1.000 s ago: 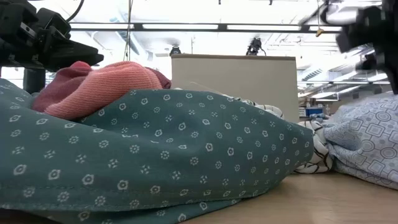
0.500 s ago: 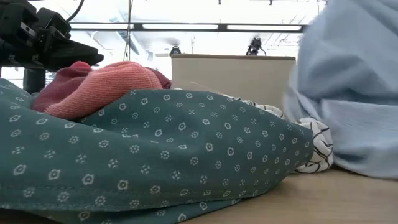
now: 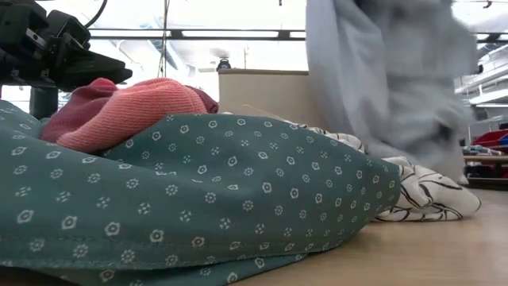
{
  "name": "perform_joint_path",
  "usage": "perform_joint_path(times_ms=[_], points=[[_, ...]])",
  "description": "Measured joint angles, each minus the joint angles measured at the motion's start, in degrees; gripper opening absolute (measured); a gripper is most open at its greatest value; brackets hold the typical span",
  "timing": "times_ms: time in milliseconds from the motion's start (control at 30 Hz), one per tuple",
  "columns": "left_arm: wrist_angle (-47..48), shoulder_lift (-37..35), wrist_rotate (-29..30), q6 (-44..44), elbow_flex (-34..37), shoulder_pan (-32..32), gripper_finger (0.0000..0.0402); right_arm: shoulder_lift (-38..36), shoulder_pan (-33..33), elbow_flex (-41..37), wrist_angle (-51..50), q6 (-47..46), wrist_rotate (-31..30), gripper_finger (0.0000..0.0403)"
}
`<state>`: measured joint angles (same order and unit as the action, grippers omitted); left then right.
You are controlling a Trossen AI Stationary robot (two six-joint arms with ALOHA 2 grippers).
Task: Sort clothes
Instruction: Put the white shirt into the bin
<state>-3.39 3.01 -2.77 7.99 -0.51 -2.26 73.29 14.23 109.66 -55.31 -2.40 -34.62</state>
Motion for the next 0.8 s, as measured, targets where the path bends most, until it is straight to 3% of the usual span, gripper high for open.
perform_joint_path(times_ms=[133, 333, 600, 800], points=[[0.01, 0.00, 0.00, 0.00, 0.01, 0.00, 0.0101, 2.66, -6.58, 2.51, 15.15, 13.34, 4.19, 0.0002], [0.01, 0.00, 0.00, 0.02, 0.02, 0.01, 0.0101, 8.26, -16.35, 6.84, 29.34, 22.36, 8.00, 0.0002], [0.01, -0.01, -0.02, 0.01, 0.01, 0.01, 0.0101, 13.10, -27.40, 10.45, 42.13, 26.30, 9.15, 0.0002], [0.01, -0.01, -0.02, 0.01, 0.00, 0.00, 0.0101, 12.86, -30.84, 10.50, 40.13, 23.47, 12.97, 0.0002]])
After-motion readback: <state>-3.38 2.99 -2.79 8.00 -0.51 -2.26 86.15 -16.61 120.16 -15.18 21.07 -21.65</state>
